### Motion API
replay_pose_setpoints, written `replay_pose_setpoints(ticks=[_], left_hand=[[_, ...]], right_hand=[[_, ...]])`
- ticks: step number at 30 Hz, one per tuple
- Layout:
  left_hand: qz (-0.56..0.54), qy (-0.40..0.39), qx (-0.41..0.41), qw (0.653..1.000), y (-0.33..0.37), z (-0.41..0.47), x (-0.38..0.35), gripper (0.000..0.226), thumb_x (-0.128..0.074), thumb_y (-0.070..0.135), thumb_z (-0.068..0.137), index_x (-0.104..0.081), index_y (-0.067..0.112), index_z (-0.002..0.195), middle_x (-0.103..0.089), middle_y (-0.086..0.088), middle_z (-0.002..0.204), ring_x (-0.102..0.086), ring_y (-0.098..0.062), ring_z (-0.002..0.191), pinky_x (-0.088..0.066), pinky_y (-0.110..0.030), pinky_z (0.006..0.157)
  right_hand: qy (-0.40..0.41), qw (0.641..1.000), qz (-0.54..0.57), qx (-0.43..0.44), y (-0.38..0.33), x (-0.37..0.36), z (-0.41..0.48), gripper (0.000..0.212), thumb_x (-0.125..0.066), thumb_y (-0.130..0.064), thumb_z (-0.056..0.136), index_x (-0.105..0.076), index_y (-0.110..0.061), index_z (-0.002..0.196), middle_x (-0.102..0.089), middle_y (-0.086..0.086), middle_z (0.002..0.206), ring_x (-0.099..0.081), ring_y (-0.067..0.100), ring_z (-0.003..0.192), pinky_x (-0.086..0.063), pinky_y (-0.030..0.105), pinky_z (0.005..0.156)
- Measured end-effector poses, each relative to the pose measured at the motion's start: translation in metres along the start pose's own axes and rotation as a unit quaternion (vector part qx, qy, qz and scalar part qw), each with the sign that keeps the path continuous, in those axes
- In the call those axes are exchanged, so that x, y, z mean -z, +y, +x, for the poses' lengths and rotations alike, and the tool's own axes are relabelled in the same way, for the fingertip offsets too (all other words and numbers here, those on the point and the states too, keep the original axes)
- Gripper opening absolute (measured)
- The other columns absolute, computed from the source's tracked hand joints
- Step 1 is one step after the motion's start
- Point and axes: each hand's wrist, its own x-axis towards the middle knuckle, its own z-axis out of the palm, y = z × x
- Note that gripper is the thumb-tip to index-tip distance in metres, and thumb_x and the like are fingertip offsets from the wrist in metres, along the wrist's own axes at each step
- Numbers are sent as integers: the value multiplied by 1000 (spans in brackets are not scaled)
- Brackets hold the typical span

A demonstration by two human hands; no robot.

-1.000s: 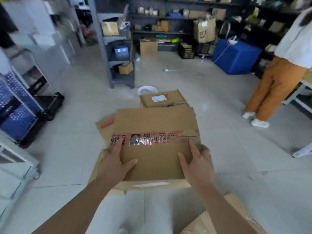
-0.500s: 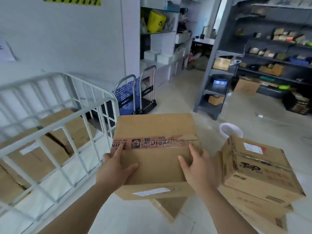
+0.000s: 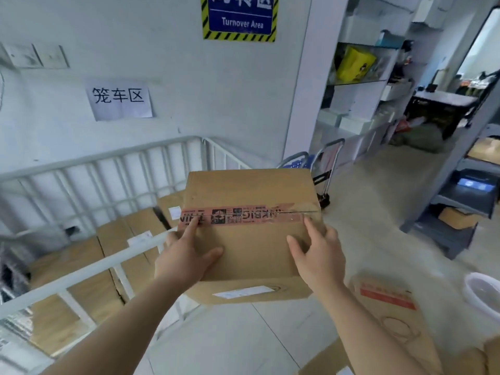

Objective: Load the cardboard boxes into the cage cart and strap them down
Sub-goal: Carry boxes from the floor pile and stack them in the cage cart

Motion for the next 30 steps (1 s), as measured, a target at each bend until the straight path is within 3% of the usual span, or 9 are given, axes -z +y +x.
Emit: replay_pose_setpoints(ticks=[7,14,17,23,30], left_hand=[[5,69,55,996,2,87,23,89,-56,71,75,-11,45,147,-38,-10,133,-61,-27,94,-45,-29,66],[6,133,116,984,22,182,37,91,-58,72,73,-13,44,147,-40,-10,134,-61,-28,100,-50,-33,75],[2,149,140,979,24,218,36,90,-58,71,74,-13,43,147,-40,-11,134,-61,-28,97,-46,-30,71],[15,159,184,970,8,287,29,90,-58,70,75,-14,42,148,-39,-11,134,-62,-28,94,-41,-28,67],[-5,127,212,969,-36,382,5,89,-61,68,74,-15,43,146,-39,-10,132,-60,-28,100,-45,-31,75]], right_hand=[[5,996,27,82,-45,-50,118,61,-54,-54,86,-41,-29,140,-44,9,133,-50,27,114,-49,37,81],[-16,985,38,168,-78,-94,243,63,-48,-57,88,-35,-30,144,-41,12,133,-50,26,114,-49,35,80],[-31,978,59,199,-93,-117,289,63,-49,-56,88,-36,-29,143,-43,12,130,-52,27,108,-50,36,81],[-63,970,77,222,-118,-180,354,62,-52,-54,87,-39,-28,142,-43,15,132,-53,30,109,-49,37,82],[-109,969,73,208,-139,-272,410,63,-53,-54,87,-40,-27,142,-44,13,129,-54,27,107,-48,32,76]])
